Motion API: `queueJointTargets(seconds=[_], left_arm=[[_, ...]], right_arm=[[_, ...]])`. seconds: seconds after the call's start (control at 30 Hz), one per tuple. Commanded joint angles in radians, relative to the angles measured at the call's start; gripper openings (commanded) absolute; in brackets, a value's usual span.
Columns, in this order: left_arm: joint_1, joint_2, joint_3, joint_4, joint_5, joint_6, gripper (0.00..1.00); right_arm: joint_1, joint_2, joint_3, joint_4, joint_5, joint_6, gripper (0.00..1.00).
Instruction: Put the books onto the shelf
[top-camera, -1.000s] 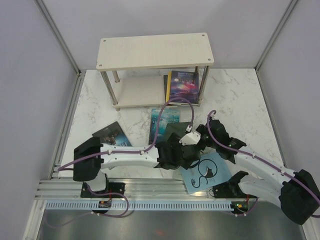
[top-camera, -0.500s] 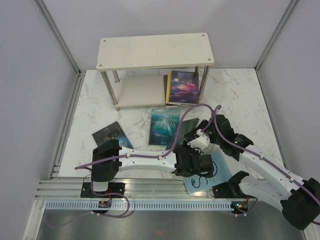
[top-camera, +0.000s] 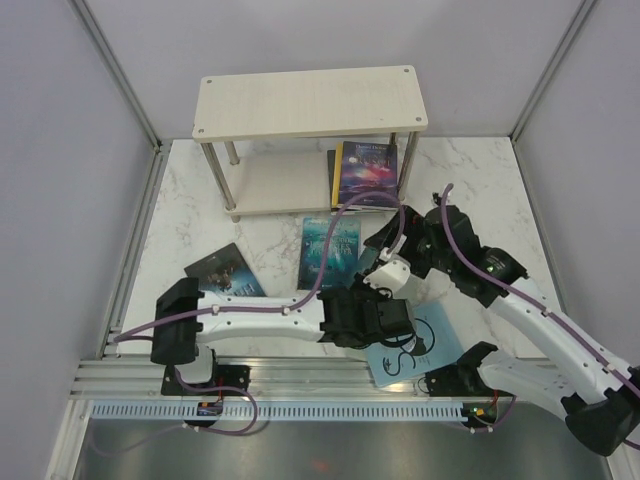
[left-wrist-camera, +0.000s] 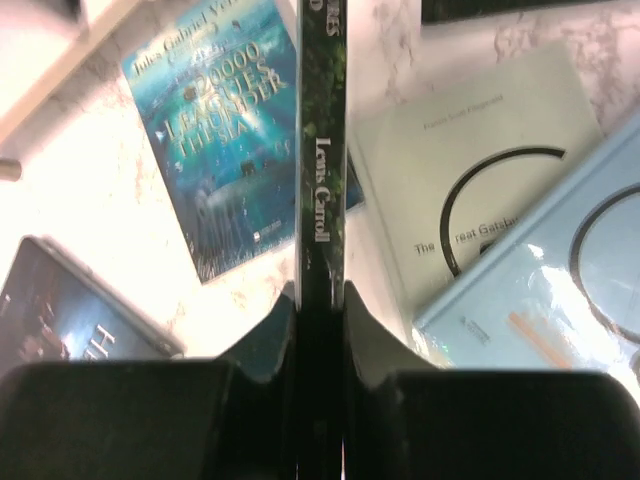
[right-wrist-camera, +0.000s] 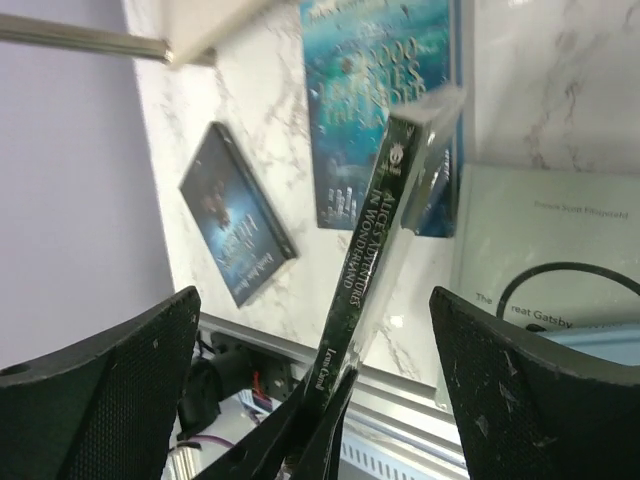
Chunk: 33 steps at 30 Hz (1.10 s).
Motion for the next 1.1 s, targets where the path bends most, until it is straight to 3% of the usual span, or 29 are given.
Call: queueJointTargets(seconds=[0.0,0.17,0.27,0.33,0.4,0.43,0.5,0.63,0.73,0.8,1.07], left_arm=[[0.017,-0.123,-0.024,-0.022,0.008,0.011,0.02],[0.054,-0.302,-0.087,0.091,0.119,0.04,0.02],[0.142,-0.419,-0.204,0.211,0.3,0.051,0.02],[0.244,-0.549,-0.277,0.251,0.301,0.051,0.02],[0.352,-0.684,-0.393,0.442,0.591,0.033,0.02],[0.392,-0.72,-0.427,0.507,0.638,0.018,0.02],[0.513,-0.783,-0.492,0.542,0.773,-0.031,0.02],[0.65,-0.905,-0.585,0.732,1.021,-0.112,0.02],[0.736,-0.942,-0.679,0.876,1.177,-0.223,0.02],[0.773,-0.941,-0.746,1.004,1.233,-0.281,0.02],[0.876,-0.889,-1.019,1.493,1.355,-0.587,0.02]], right_arm=[[0.001,-0.072,0.131,-0.079,0.151,-0.043,0.98],[0.001,-0.204,0.093,-0.112,0.237,-0.011,0.98],[0.001,-0.29,0.036,-0.11,0.254,0.017,0.98],[-0.001,-0.348,0.001,-0.095,0.248,0.031,0.98],[0.001,-0.385,-0.076,-0.045,0.199,0.063,0.98],[0.001,-0.42,-0.111,-0.008,0.166,0.074,0.98],[0.001,-0.446,-0.223,0.1,0.116,0.116,0.98],[0.001,-0.489,-0.453,0.383,-0.043,0.237,0.98],[0.001,-0.479,-0.643,0.784,-0.102,0.359,0.98],[0.001,-0.469,-0.739,0.912,-0.103,0.406,0.98],[-0.001,-0.358,-0.751,1.107,-0.117,0.414,0.97]])
